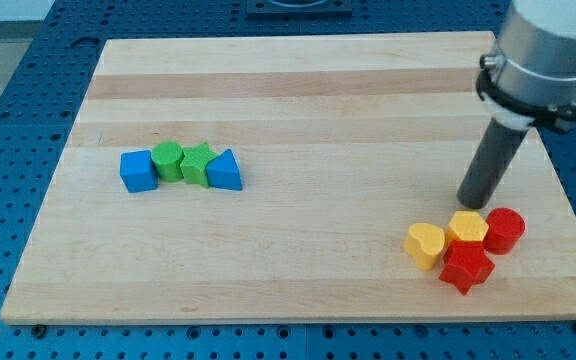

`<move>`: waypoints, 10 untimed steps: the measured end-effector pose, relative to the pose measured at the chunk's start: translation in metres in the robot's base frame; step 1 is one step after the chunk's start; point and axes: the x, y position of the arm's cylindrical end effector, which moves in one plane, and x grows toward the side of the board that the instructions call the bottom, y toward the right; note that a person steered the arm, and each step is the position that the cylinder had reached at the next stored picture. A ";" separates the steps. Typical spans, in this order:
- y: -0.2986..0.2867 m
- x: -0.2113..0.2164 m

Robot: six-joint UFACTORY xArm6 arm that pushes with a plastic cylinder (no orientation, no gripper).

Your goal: Place the red circle above the yellow hexagon

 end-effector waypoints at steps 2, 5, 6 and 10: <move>0.061 -0.001; 0.077 0.061; 0.077 0.071; 0.046 0.071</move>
